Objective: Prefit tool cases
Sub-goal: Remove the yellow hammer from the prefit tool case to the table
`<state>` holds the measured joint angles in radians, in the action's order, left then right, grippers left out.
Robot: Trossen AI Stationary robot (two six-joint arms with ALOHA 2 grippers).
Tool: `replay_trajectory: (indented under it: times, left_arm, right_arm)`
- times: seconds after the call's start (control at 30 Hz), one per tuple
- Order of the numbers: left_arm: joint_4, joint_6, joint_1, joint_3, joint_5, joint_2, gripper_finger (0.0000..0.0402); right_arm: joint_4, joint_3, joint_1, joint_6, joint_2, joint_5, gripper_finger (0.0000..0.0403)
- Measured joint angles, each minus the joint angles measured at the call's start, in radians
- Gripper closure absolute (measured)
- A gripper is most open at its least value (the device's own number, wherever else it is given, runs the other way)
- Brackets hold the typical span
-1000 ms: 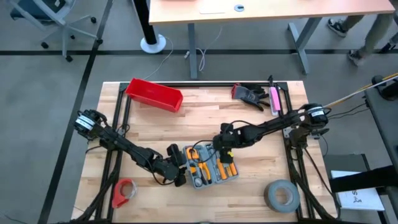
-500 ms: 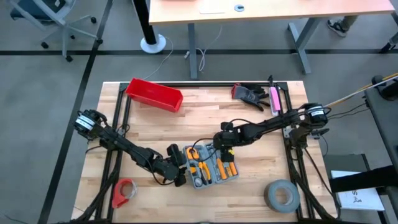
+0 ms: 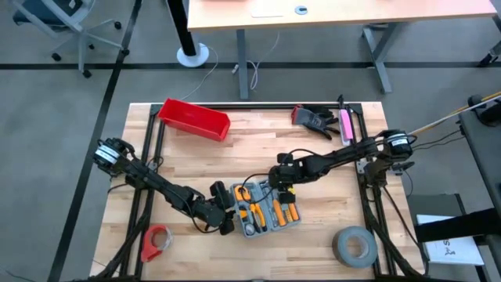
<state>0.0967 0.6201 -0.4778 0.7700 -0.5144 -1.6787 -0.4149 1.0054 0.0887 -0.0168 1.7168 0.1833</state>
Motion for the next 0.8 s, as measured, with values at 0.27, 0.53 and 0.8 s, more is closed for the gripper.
replay_trajectory:
  times: [0.27, 0.53, 0.8]
  left_arm:
    - [0.000, 0.000, 0.000, 0.000, 0.000, 0.000, 0.0260]
    - [0.000, 0.000, 0.000, 0.000, 0.000, 0.000, 0.0260]
    - [0.000, 0.000, 0.000, 0.000, 0.000, 0.000, 0.0260]
  right_arm:
    - [0.000, 0.000, 0.003, 0.001, 0.000, -0.008, 0.0266]
    - [0.000, 0.000, 0.014, 0.009, 0.000, -0.014, 0.0278]
    - [0.000, 0.000, 0.015, 0.013, 0.000, -0.034, 0.0276]
